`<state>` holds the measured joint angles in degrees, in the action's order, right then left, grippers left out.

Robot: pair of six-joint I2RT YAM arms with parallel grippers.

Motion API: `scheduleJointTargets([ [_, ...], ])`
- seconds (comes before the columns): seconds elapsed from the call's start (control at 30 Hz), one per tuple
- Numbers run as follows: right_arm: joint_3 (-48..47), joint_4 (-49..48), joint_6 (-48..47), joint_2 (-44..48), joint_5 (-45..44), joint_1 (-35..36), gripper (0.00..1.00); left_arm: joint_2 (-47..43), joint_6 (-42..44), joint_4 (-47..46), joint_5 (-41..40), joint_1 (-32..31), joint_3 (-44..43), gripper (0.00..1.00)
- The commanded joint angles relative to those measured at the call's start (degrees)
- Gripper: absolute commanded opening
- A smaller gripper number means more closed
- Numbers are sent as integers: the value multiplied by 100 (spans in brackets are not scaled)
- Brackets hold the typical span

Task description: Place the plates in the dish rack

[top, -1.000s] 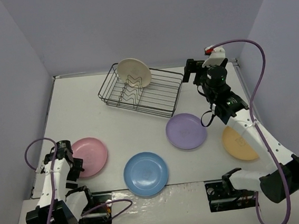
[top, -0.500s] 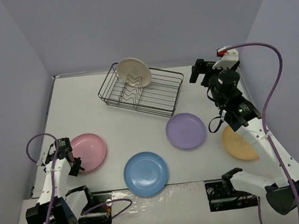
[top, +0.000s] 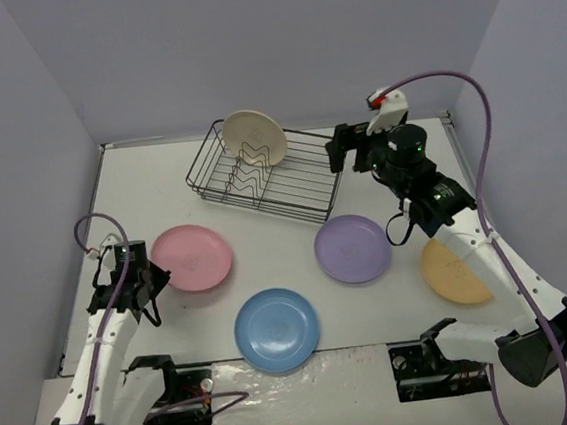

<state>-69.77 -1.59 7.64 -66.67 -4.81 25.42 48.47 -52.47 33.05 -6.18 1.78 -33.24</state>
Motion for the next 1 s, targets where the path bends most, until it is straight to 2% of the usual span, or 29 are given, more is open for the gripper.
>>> scheduleJointTargets([
  [0.0,-289,-8,-330,-530,1441,828,100,-212,763,-1266,6,-1412,-936,0],
  [0.1,-283,-118,-182,-711,1876,1041,100,-85,955,-1307,-480,-2344,-1213,0],
  [0.4,-232,-267,118,-1066,2325,1105,100,251,1592,-1659,-1109,-4014,-1574,0],
  [0.57,-80,-202,31,-1127,2327,1157,99,618,1713,-1950,-1077,-4329,-1842,0],
  [0.83,218,444,-438,-1055,2119,1149,95,612,2108,-2259,-768,-4389,-2016,0],
  [0.93,432,528,-520,-900,1925,1141,91,571,2281,-2230,-692,-4395,-2055,0],
  [0.97,526,513,-476,-839,1835,1133,85,529,2316,-2251,-680,-4397,-2047,0],
])
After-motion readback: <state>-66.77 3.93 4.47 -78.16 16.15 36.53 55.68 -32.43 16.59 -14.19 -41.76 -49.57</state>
